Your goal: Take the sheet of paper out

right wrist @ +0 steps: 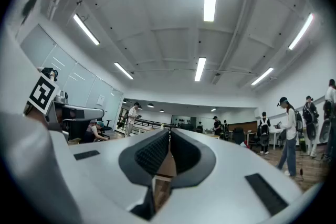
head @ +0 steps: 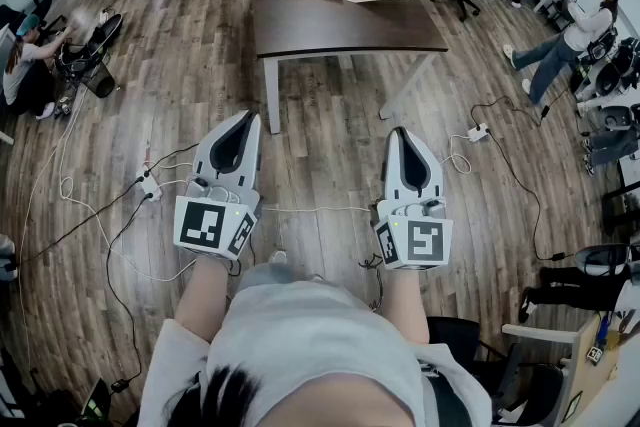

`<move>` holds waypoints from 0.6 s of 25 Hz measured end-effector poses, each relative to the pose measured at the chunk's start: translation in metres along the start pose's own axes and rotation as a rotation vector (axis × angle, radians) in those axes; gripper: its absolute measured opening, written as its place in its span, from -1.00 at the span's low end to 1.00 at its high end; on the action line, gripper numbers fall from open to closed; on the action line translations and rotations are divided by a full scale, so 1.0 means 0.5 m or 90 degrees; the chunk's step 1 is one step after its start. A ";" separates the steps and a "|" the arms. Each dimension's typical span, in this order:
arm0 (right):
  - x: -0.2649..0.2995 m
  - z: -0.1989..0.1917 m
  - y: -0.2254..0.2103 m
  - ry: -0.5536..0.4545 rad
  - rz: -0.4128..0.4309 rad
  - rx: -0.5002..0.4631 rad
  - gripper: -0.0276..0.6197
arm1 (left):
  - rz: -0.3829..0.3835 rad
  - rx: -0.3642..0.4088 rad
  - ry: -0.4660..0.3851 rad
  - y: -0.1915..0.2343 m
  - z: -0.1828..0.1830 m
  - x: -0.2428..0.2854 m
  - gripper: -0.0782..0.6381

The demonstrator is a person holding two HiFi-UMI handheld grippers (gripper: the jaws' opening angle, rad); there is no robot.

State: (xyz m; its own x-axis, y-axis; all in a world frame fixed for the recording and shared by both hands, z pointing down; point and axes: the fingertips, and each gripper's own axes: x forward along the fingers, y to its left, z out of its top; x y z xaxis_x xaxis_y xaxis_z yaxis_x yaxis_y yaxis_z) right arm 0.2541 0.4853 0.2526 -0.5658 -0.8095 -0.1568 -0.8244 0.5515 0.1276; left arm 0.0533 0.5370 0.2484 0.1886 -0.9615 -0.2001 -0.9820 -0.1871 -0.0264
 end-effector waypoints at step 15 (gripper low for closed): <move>0.002 0.010 0.043 0.002 -0.011 -0.005 -0.86 | -0.012 -0.008 -0.007 0.032 0.013 -0.021 -0.76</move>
State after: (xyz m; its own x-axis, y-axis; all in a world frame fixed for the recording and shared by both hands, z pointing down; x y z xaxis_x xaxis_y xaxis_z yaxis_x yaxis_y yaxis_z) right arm 0.2360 0.4974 0.2502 -0.5513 -0.8195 -0.1563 -0.8339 0.5358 0.1322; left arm 0.0356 0.5456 0.2438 0.2068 -0.9555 -0.2105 -0.9780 -0.2077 -0.0181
